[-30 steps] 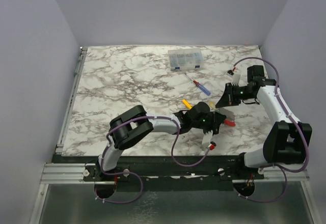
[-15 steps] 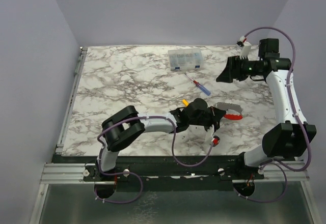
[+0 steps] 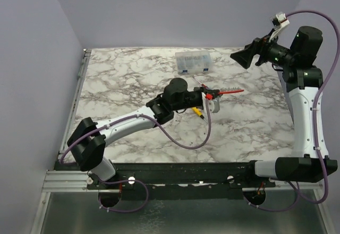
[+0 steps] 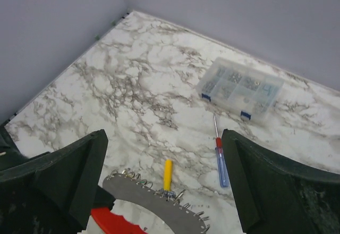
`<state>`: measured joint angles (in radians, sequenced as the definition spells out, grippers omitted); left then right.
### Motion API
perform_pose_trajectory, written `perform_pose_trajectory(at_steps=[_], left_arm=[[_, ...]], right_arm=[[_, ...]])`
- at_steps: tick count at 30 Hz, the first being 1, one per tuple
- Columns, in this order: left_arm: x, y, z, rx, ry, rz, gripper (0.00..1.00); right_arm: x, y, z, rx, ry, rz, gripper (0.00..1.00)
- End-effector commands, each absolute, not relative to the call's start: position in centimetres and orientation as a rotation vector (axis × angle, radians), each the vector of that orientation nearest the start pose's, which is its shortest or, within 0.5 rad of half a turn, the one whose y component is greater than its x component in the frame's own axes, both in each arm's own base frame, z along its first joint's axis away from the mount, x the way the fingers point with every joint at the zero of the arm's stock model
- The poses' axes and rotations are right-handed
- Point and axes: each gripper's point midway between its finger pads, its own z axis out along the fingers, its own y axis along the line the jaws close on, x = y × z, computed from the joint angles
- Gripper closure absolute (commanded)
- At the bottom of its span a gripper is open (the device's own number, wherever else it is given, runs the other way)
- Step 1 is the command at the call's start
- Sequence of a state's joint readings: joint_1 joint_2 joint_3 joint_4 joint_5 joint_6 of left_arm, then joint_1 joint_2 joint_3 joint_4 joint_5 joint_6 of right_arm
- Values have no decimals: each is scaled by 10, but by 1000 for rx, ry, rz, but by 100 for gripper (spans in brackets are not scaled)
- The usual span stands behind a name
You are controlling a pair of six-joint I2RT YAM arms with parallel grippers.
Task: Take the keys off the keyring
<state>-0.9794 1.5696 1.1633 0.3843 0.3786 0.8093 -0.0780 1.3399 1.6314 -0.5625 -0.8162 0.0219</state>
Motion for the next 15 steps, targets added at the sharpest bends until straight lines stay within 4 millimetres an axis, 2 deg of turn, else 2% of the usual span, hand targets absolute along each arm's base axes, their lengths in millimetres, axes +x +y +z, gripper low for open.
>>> perform_pose_trajectory(at_steps=[1,6,9,12,15], left_arm=[[264,-417,309,1302,1081,-740,100],[273,-376,303,1291,1230,-834,100],[277,-353,300,1268,1304,-868,100],[280,-336,300,1250,1361,-912,100],[277,-329,306,1232,1379,-962,100]], right_arm=[[349,117,432,-583,1613,794,0],[329,125,420,-755,1612,810,0],[322,123,409,-772,1644,791,0],[304,128,397,-928,1628,794,0],[290,136,379,-1032,1680,827,0]])
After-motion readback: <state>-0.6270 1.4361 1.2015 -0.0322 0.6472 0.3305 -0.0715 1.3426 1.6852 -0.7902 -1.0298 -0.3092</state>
